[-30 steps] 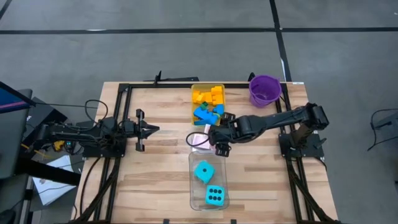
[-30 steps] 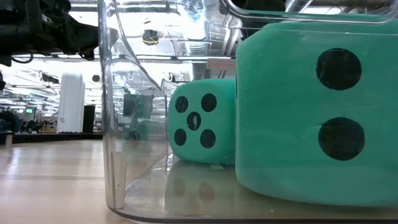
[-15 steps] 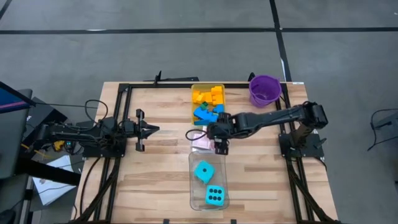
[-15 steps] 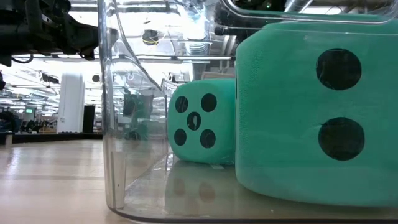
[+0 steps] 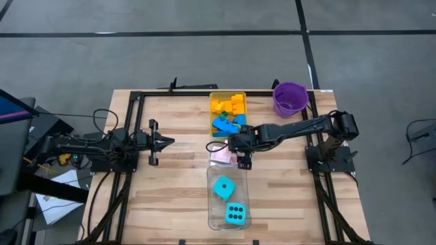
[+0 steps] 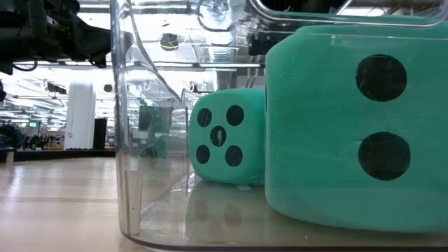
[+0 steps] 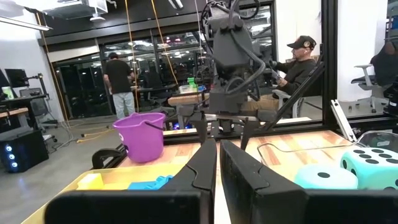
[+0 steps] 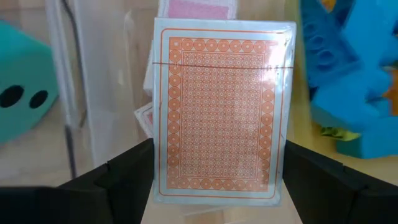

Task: Pick & Place Toys
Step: Put the orange deck of cards into the top transparent bin, then return to Home Position

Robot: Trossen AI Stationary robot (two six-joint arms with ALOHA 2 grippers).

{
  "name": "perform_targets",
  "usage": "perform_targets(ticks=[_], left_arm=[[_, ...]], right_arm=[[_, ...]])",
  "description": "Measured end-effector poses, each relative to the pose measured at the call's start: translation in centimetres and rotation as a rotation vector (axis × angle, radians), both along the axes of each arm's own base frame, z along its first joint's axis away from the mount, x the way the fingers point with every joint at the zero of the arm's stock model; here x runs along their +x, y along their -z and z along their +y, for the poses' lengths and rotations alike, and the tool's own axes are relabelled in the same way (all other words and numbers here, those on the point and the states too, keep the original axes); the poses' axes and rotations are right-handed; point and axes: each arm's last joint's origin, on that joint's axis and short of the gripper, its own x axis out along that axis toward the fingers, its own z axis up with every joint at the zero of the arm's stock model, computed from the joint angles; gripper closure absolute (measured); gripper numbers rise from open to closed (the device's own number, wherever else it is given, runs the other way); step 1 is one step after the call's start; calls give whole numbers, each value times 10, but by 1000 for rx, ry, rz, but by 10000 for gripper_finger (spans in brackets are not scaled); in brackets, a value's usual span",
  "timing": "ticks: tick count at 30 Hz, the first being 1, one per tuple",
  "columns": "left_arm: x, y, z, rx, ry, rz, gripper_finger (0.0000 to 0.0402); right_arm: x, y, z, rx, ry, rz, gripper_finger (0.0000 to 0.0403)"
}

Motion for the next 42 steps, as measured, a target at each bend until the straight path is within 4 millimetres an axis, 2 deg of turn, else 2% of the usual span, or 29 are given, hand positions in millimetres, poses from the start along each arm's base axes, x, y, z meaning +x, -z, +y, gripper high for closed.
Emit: perform_targets(ticks=[7,17,27,37,42], left_arm=[[0,0,0,0,-1,0,385],[0,0,0,-1,-5,-3,385],[0,-1,0,0,-4,-11,385],[0,-1,0,0,-4,-15,385],[0,-1,0,0,-3,-15,385]], right_arm=[[0,3,-3,40,2,3,97],[1,19,-1,79,-8,86,97],[2,16,-1,85,6,60,96],[2,16,-1,97,42,56,40],[2,15,-1,100,48,53,30]])
